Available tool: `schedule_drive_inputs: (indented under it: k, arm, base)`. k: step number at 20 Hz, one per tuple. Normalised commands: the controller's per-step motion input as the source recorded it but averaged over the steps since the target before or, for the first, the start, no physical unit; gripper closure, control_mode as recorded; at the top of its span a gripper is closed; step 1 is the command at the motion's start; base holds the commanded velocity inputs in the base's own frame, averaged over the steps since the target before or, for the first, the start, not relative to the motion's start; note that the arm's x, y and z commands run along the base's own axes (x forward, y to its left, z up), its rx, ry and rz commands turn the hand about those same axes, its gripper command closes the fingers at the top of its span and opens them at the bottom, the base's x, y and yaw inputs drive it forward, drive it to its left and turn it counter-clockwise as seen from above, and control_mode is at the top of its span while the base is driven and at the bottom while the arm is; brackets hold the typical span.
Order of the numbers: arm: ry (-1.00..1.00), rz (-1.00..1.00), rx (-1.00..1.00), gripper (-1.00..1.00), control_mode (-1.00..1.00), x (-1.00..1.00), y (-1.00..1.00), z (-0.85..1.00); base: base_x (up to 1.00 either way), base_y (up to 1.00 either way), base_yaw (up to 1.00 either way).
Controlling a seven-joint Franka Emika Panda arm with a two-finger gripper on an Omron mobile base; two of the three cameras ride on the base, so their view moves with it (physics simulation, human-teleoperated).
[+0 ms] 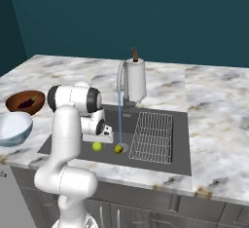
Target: Pick the pears from the sink and place them in one bowl. Place the eggplant in the other bowl. Then turn off the sink faucet.
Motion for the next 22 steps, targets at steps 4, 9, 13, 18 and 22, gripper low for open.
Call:
schedule_drive_inputs:
  k: [4, 9, 13, 18, 22]
  arm:
    - [0.00, 0.00, 0.00, -1.00, -1.00, -0.18, 0.01, -0.04]
    - [0.01, -0.05, 0.00, -1.00, -1.00, -0.28, 0.00, -0.01]
    - [0.02, -0.08, 0.00, -1.00, -1.00, -0.27, 0.00, -0.11]
    - [0.00, -0.07, -0.05, 1.00, -1.00, -0.03, 0.23, -0.17]
    - [0.00, -0.07, -0.10, 1.00, -1.00, 0.00, 0.42, -0.14]
  base:
    - [0.00, 0.00, 0.00]
    - [0.00, 0.00, 0.00]
    - [0.00, 0.00, 0.00]
    - [0.00, 0.00, 0.00]
    - [0.00, 0.00, 0.00]
